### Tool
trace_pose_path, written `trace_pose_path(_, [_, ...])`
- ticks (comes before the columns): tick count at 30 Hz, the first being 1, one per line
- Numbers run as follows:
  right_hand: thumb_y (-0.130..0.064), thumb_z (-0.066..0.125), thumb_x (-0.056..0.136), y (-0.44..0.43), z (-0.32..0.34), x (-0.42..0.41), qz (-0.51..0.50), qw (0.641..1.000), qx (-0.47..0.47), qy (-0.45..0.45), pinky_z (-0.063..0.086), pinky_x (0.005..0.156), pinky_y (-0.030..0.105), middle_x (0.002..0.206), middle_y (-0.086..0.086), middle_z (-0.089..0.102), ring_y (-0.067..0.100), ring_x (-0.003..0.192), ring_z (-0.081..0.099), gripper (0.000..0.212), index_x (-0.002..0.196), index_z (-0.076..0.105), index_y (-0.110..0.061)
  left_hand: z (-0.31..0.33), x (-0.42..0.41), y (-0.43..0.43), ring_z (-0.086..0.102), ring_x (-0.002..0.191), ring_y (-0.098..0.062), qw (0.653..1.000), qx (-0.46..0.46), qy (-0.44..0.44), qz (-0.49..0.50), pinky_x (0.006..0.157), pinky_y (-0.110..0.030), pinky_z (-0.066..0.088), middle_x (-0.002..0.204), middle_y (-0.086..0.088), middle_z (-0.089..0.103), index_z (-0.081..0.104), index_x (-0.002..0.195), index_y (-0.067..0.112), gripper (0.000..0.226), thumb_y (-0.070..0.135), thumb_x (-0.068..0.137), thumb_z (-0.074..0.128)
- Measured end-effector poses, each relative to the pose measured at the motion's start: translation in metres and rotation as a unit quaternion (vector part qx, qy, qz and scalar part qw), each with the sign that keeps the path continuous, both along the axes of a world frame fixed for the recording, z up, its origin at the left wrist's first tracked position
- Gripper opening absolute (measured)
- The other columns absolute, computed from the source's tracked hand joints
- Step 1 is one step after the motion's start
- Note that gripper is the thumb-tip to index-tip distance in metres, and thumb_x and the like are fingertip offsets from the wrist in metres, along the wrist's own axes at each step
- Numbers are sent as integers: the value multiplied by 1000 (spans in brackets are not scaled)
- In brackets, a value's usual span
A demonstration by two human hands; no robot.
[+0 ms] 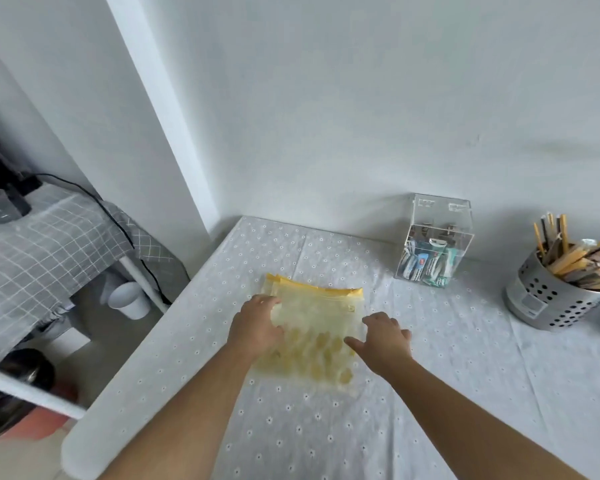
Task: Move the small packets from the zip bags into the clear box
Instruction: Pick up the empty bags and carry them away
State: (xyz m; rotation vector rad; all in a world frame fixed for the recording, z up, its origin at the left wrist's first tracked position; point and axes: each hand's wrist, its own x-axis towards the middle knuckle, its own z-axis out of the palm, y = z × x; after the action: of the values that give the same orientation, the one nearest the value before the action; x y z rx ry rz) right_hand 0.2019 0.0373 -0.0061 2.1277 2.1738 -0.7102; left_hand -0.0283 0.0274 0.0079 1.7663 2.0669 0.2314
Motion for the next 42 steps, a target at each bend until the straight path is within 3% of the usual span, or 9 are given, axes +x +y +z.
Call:
trace_pose_path(8, [-52, 62, 81, -7, -27, -46, -136, 991, -12, 8, 30, 101, 41, 139, -1, 39, 22, 128, 37, 60, 130, 46, -23, -50, -43, -2, 41, 127, -22, 998, -28, -51, 0, 104, -34, 39, 138, -3, 41, 42, 136, 30, 65, 28, 78, 70])
trace_pose_path(11, [-33, 65, 83, -2, -30, -67, -193, 978, -3, 82, 40, 98, 37, 125, 2, 49, 22, 116, 47, 42, 120, 50, -19, -55, -49, 3, 52, 101, -15, 990, -10, -144, -5, 86, -22, 43, 114, -2, 46, 39, 138, 34, 74, 13, 76, 73])
trace_pose_path(15, [-9, 57, 84, 3, -31, -79, -282, 934, -3, 218, 54, 72, 40, 97, 4, 60, 26, 84, 59, 23, 99, 43, -20, -58, -55, 15, 44, 71, -10, 977, -18, -210, -11, 63, -13, 39, 86, 2, 44, 47, 132, 36, 69, 2, 76, 70])
trace_pose_path(22, [-6, 57, 85, -10, -12, -52, -349, 879, 44, 323, 40, 44, 23, 91, 2, 54, 16, 60, 51, 23, 101, 45, -17, -42, -40, 20, 39, 63, -11, 960, -20, -279, -25, 57, -14, 38, 72, 4, 36, 55, 125, 33, 62, -7, 78, 61])
trace_pose_path(27, [-4, 60, 84, -48, 11, 3, -384, 848, 103, 350, 41, 42, 21, 99, 5, 60, 16, 62, 56, 29, 103, 47, -23, -14, 16, 11, 35, 54, -8, 949, -36, -308, -57, 46, -7, 35, 69, -2, 43, 56, 124, 32, 57, -5, 80, 60])
trace_pose_path(29, [-1, 61, 83, -74, 21, 34, -402, 830, 121, 366, 42, 41, 23, 103, 6, 60, 16, 63, 59, 36, 103, 50, -29, 1, 49, -2, 32, 40, -4, 946, -46, -308, -88, 40, -8, 31, 99, -21, 61, 57, 124, 31, 55, -5, 82, 58])
trace_pose_path(32, [0, 61, 83, -123, 35, 86, -430, 811, 149, 368, 42, 39, 25, 103, 2, 60, 18, 59, 59, 45, 108, 51, -36, 21, 107, -31, 33, 31, -3, 939, -51, -309, -141, 38, -8, 31, 130, -32, 46, 58, 121, 29, 50, -5, 83, 58])
trace_pose_path(38, [-4, 63, 84, -256, 50, 205, -501, 785, 197, 308, 42, 38, 25, 103, -1, 56, 18, 53, 54, 61, 124, 38, -42, 35, 253, -118, 39, 32, 0, 906, -59, -331, -255, 38, -10, 33, 121, -15, 60, 62, 111, 26, 44, -5, 81, 58])
trace_pose_path(42, [-7, 65, 83, -348, 47, 274, -561, 755, 202, 274, 47, 44, 27, 108, 0, 56, 18, 59, 55, 44, 112, 53, -38, 33, 344, -181, 44, 37, 1, 881, -67, -329, -333, 41, -9, 35, 99, -1, 63, 63, 107, 26, 44, -6, 77, 57])
